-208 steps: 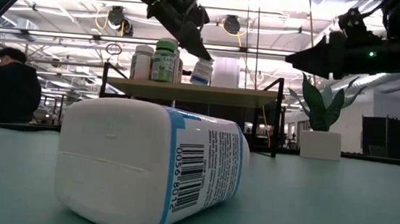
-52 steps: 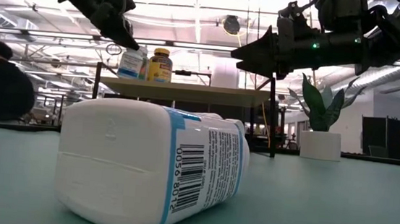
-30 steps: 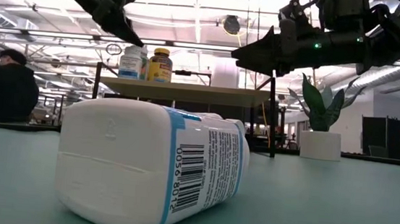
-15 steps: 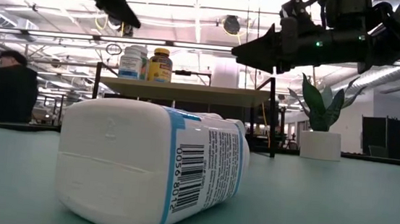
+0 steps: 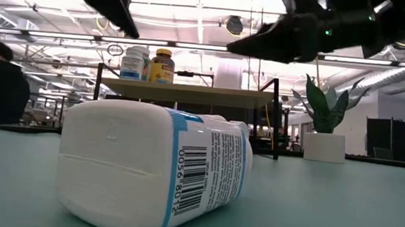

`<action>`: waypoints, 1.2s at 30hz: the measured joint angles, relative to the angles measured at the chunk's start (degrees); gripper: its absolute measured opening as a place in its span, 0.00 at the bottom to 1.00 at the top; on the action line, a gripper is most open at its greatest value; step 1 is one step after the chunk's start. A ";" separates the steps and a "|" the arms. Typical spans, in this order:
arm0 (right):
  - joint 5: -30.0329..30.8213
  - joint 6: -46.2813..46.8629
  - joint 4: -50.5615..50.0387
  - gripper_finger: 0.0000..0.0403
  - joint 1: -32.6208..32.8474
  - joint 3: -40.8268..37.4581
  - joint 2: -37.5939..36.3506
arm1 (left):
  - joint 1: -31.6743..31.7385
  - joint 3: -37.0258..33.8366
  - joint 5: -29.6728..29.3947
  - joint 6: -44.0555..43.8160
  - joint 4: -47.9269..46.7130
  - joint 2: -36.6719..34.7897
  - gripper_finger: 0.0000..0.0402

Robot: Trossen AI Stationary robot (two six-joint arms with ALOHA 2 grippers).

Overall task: Pick and place medicine bottles onto shelf by color
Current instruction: Put the white violet medicine bottle on the shelf

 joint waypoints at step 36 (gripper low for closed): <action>13.61 -81.34 -13.63 0.67 4.56 29.99 29.21 | -10.77 -3.04 -27.88 -40.72 -32.83 0.09 0.13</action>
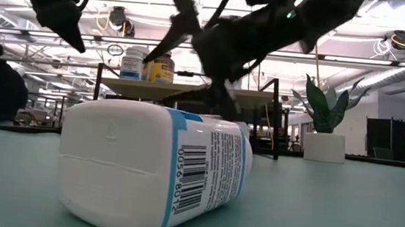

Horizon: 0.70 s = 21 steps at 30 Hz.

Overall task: Pick and place medicine bottles onto shelf by color
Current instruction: Put the white violet medicine bottle on the shelf

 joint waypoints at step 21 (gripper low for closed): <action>8.49 -16.20 1.15 0.53 -6.28 14.58 13.17 | -0.24 0.00 0.35 -4.26 -3.89 -0.02 0.13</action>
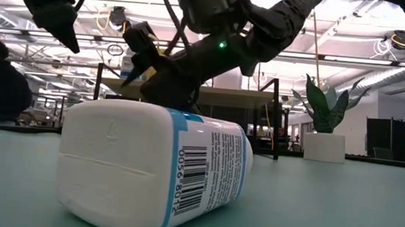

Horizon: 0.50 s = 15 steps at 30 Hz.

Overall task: Pick and place medicine bottles onto shelf by color
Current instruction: Put the white violet medicine bottle on the shelf

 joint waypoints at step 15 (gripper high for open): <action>11.96 22.39 -0.06 0.49 2.86 -0.09 -0.76 | 0.00 0.00 0.22 -4.32 0.02 0.00 0.13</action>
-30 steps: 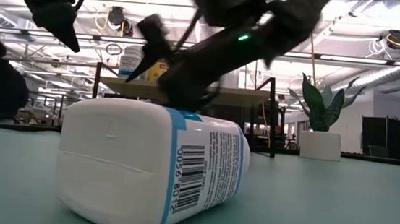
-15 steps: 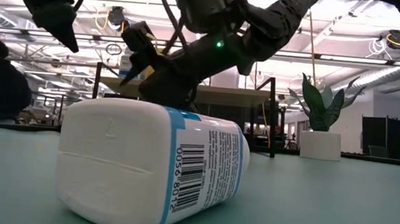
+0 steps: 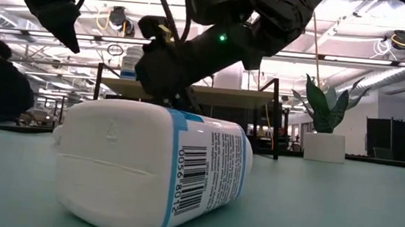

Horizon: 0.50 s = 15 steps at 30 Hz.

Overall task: Pick and place medicine bottles onto shelf by color
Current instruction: Put the white violet medicine bottle on the shelf

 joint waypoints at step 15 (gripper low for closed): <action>-16.52 75.60 -13.06 0.57 -0.66 -0.02 -8.13 | 0.00 -1.60 -0.23 -4.34 2.65 0.02 0.14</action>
